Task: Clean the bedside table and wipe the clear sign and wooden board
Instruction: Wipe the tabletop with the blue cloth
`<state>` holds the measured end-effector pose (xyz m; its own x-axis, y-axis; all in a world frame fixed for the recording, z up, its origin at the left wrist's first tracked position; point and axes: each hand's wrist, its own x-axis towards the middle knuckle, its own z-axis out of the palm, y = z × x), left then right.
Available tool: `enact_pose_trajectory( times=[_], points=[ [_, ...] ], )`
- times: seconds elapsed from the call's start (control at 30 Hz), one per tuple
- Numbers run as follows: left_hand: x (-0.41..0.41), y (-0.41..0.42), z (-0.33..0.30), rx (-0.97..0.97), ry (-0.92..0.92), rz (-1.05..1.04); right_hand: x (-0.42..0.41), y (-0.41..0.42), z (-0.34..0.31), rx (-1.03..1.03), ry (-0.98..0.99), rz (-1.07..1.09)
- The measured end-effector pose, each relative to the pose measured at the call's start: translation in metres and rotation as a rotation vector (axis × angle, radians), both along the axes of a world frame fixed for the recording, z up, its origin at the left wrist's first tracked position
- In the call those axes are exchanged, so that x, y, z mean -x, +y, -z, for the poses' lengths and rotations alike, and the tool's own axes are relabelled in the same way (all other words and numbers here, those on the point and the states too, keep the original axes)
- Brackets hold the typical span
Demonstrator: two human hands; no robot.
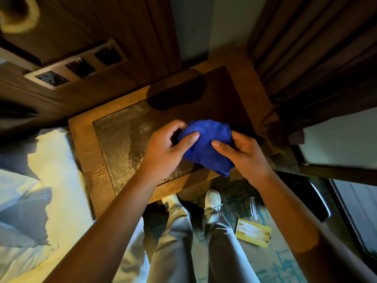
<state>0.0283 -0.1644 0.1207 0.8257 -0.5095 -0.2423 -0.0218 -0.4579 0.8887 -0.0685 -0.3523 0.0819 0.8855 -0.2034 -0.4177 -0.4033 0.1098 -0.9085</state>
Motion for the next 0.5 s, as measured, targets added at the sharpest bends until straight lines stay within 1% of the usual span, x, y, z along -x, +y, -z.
enact_pose_trajectory(
  times=[0.1, 0.23, 0.3, 0.4, 0.47, 0.5],
  points=[
    [-0.002, -0.011, -0.028, 0.010, -0.011, -0.039, 0.003, -0.016, -0.031, 0.031, -0.057, 0.006],
    [0.002, -0.026, -0.060, 0.043, -0.007, -0.027, 0.013, -0.032, -0.068, 0.161, -0.118, 0.032],
    [0.005, -0.035, -0.068, 0.052, 0.011, -0.015, 0.020, -0.042, -0.082, 0.181, -0.130, 0.048],
    [0.007, -0.043, -0.083, 0.113, 0.089, 0.031, 0.032, -0.049, -0.105, 0.187, -0.149, 0.080],
    [0.006, -0.051, -0.096, 0.146, 0.113, 0.105, 0.039, -0.053, -0.119, 0.204, -0.177, 0.095],
    [0.007, -0.055, -0.102, 0.146, 0.108, 0.158, 0.044, -0.055, -0.126, 0.168, -0.192, 0.107]
  ],
)
